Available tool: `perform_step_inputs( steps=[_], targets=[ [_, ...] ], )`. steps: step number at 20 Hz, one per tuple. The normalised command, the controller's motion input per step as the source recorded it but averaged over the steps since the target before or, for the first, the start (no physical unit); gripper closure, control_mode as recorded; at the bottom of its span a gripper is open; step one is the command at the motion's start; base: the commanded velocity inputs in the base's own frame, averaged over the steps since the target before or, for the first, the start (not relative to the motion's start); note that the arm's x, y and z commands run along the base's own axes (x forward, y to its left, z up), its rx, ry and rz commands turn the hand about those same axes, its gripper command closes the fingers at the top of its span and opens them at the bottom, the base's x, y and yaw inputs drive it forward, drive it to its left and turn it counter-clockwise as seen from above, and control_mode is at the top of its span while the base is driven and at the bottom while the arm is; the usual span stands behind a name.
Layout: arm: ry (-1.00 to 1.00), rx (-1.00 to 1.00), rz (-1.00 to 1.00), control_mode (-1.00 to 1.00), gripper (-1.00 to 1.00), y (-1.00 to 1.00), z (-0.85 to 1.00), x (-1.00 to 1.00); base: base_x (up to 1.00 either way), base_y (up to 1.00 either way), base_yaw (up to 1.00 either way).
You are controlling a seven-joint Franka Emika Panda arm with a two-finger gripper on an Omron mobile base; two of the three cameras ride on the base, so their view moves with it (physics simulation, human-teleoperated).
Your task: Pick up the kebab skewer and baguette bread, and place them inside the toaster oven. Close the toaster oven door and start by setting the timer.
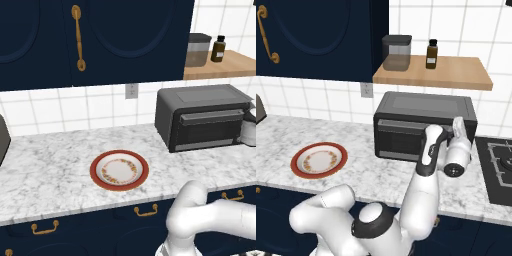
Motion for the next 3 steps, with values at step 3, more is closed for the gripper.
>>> perform_step_inputs(
  steps=[3],
  targets=[
    [0.0, 0.2, 0.0, -1.0, 1.0, 0.0, 0.0, 0.0, 0.0, 0.0, 0.0]
  ],
)
